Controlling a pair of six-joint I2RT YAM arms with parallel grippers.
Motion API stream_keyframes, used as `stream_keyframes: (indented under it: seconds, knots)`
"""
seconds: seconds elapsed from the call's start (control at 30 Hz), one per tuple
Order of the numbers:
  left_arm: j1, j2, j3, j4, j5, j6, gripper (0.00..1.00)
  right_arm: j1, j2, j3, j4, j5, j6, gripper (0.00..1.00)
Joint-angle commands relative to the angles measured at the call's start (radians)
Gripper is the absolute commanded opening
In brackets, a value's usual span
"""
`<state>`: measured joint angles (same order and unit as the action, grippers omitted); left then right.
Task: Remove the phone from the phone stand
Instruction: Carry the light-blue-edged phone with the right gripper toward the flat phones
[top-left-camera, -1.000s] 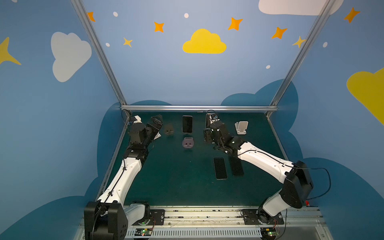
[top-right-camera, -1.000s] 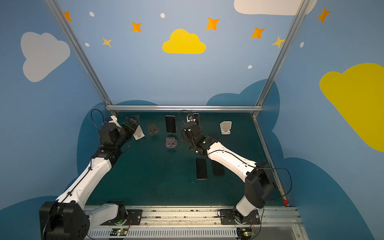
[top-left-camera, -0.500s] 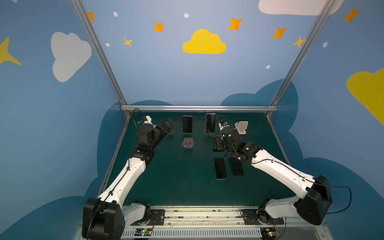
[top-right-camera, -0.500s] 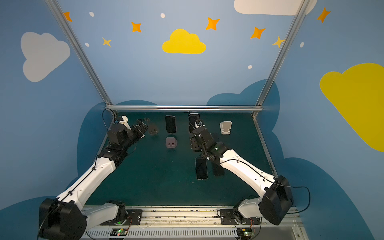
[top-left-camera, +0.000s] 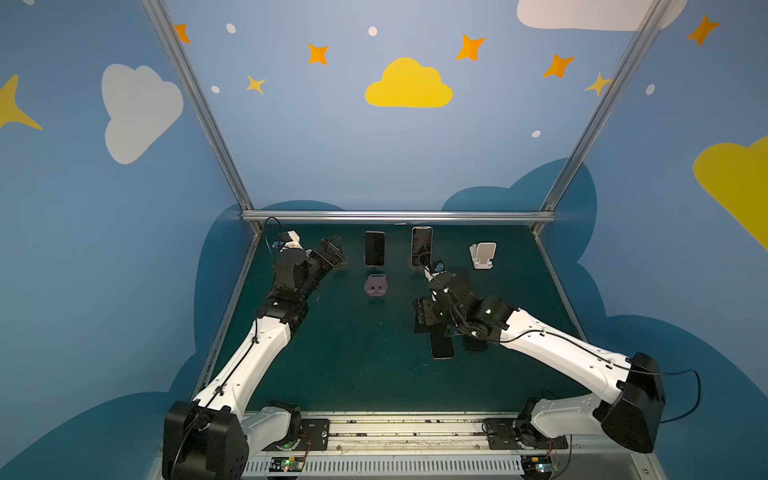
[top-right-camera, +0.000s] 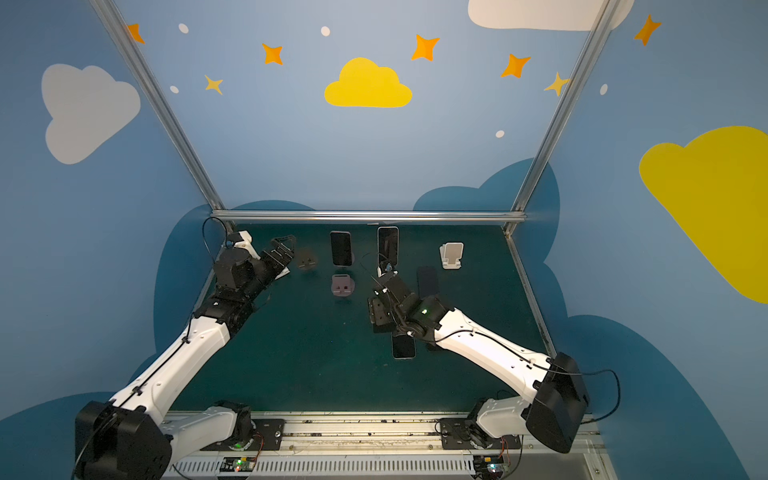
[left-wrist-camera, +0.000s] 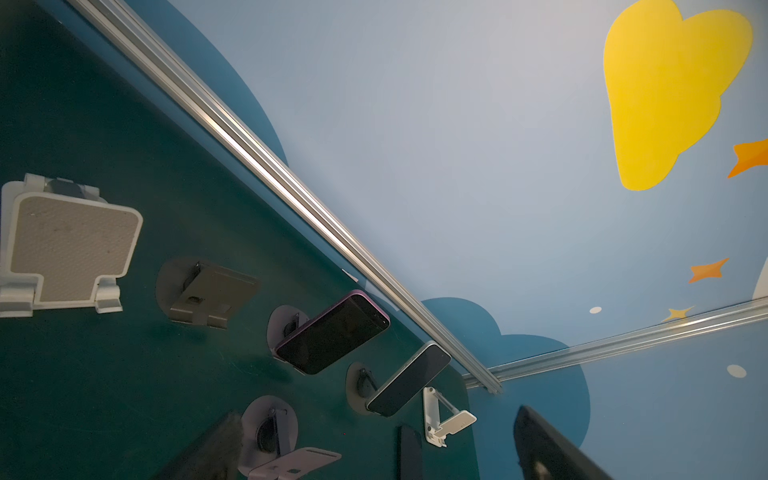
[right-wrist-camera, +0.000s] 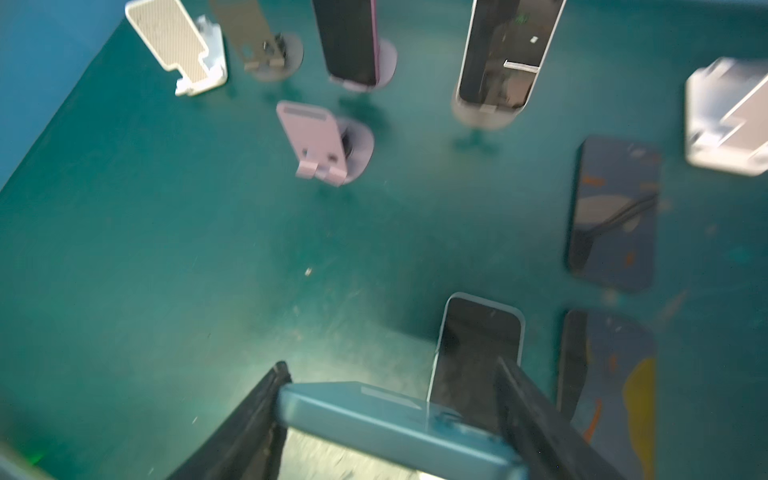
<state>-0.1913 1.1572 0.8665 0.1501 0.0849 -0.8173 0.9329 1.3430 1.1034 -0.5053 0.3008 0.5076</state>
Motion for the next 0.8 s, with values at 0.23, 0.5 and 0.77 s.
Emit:
stream_keyframes:
  seconds: [0.23,0.5,0.77]
  knots:
    - [-0.007,-0.031,0.009,-0.01,-0.016,0.021,1.0,0.048,0.092,0.022,-0.084,-0.104,0.182,0.6]
    - [-0.011,-0.03,0.01,-0.011,-0.02,0.022,1.0,0.044,0.297,0.175,-0.247,-0.164,0.194,0.6]
    - [-0.011,-0.022,0.009,-0.011,-0.022,0.025,1.0,0.02,0.396,0.182,-0.186,-0.203,0.18,0.6]
